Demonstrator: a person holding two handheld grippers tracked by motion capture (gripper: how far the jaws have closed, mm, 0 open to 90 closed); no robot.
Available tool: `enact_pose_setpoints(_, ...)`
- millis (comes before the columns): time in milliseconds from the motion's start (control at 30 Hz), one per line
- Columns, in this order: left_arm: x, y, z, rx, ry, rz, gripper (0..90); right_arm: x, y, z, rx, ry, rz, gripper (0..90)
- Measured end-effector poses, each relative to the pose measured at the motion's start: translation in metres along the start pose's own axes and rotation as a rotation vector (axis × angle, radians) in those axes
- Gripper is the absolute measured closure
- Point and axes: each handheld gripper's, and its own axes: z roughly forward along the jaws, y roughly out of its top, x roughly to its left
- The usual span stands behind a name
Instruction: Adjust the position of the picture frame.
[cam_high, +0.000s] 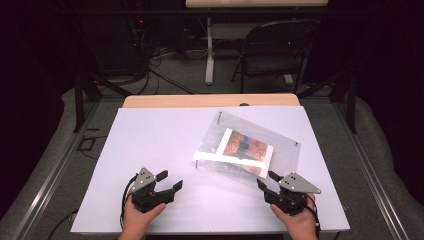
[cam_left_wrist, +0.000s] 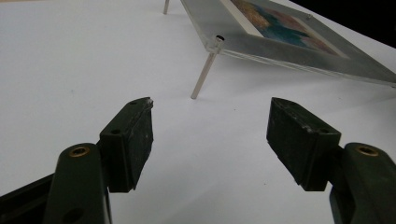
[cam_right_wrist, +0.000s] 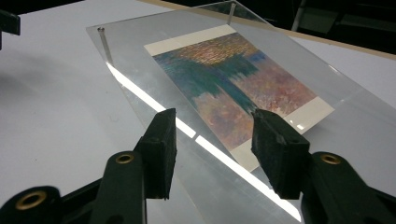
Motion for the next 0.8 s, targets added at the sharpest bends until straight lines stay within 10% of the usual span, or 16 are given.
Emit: enact_pose_setpoints(800, 0.002, 0.015, 0.051, 0.041, -0.035, -0.003, 41.6, -0.002, 0.002, -0.001, -0.023, 0.008, 0.006, 48.3)
